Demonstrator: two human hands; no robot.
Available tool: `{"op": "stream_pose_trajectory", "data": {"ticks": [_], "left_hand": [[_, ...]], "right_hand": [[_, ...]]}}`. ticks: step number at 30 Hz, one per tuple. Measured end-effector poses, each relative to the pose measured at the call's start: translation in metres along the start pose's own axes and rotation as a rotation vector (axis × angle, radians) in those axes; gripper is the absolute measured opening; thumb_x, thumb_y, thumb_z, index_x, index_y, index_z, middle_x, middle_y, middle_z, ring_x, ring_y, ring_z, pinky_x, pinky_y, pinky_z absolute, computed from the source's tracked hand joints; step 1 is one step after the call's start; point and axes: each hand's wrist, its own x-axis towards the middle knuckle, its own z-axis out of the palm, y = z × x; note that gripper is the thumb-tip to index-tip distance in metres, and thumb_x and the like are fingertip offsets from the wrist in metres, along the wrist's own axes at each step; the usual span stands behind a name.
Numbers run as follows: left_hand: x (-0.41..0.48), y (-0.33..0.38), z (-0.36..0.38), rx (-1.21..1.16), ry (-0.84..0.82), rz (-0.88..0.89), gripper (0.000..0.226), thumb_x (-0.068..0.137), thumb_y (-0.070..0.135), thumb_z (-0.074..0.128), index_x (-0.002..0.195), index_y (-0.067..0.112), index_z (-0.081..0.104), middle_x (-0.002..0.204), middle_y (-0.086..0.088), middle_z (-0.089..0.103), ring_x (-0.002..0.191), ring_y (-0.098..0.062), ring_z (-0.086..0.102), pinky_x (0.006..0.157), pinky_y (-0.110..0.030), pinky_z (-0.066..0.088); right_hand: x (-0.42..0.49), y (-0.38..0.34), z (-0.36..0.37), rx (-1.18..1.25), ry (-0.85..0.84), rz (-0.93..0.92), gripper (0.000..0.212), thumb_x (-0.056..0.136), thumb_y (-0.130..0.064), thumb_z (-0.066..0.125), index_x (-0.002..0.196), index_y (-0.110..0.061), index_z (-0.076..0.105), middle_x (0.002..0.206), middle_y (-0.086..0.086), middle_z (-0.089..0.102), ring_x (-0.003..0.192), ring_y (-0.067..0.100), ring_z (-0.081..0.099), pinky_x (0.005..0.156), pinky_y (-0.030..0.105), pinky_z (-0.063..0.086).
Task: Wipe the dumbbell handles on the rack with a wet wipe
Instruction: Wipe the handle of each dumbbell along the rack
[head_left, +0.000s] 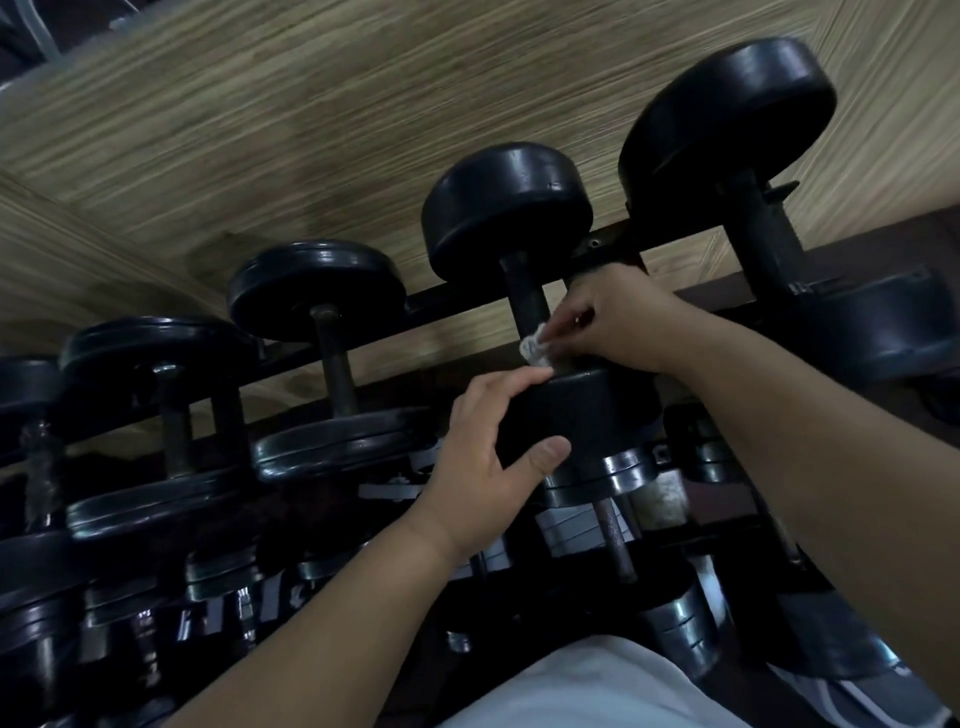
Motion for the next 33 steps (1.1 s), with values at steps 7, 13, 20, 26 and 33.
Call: {"op": "stream_pose_trajectory", "data": {"ticks": [7,13,20,26,33], "left_hand": [[0.002,0.003,-0.004,-0.044,-0.024,-0.033,0.051,0.090,0.048,0.069,0.133,0.061,0.046,0.139,0.022,0.046,0.142,-0.013,0.040,0.117,-0.053,0.038],[0.002,0.001,-0.003,-0.065,-0.030,-0.027,0.052,0.089,0.048,0.069,0.135,0.058,0.046,0.137,0.025,0.045,0.140,-0.010,0.038,0.116,-0.051,0.040],[-0.001,-0.005,-0.001,-0.133,0.002,-0.018,0.053,0.090,0.043,0.073,0.137,0.054,0.049,0.135,0.022,0.045,0.139,-0.009,0.034,0.119,-0.048,0.035],[0.000,-0.007,-0.003,-0.111,-0.006,-0.016,0.055,0.093,0.039,0.074,0.142,0.047,0.050,0.134,0.014,0.046,0.134,-0.009,0.033,0.115,-0.032,0.029],[-0.002,-0.008,-0.004,-0.156,-0.018,-0.007,0.057,0.092,0.041,0.075,0.143,0.048,0.051,0.134,0.014,0.044,0.135,-0.009,0.031,0.115,-0.030,0.028]], "right_hand": [[0.034,-0.012,0.013,-0.158,0.270,-0.169,0.014,0.088,-0.023,0.070,0.097,-0.019,0.081,0.096,0.002,0.065,0.086,0.016,0.064,0.079,0.028,0.051],[0.036,-0.022,0.006,-0.306,0.191,-0.237,0.018,0.089,-0.022,0.066,0.100,-0.018,0.080,0.101,0.007,0.064,0.090,0.026,0.063,0.079,0.042,0.053],[0.018,-0.031,-0.003,-0.525,-0.031,-0.331,0.012,0.084,-0.022,0.076,0.091,-0.014,0.082,0.087,0.012,0.071,0.083,0.032,0.068,0.075,0.043,0.053],[0.054,-0.035,0.001,-0.585,0.171,-0.220,0.026,0.098,-0.025,0.057,0.115,-0.014,0.074,0.110,0.014,0.062,0.103,0.032,0.059,0.088,0.035,0.044],[0.021,-0.038,0.001,-0.636,-0.089,-0.335,0.013,0.084,-0.018,0.078,0.095,-0.013,0.081,0.084,0.013,0.061,0.075,0.032,0.062,0.071,0.026,0.035]]}}
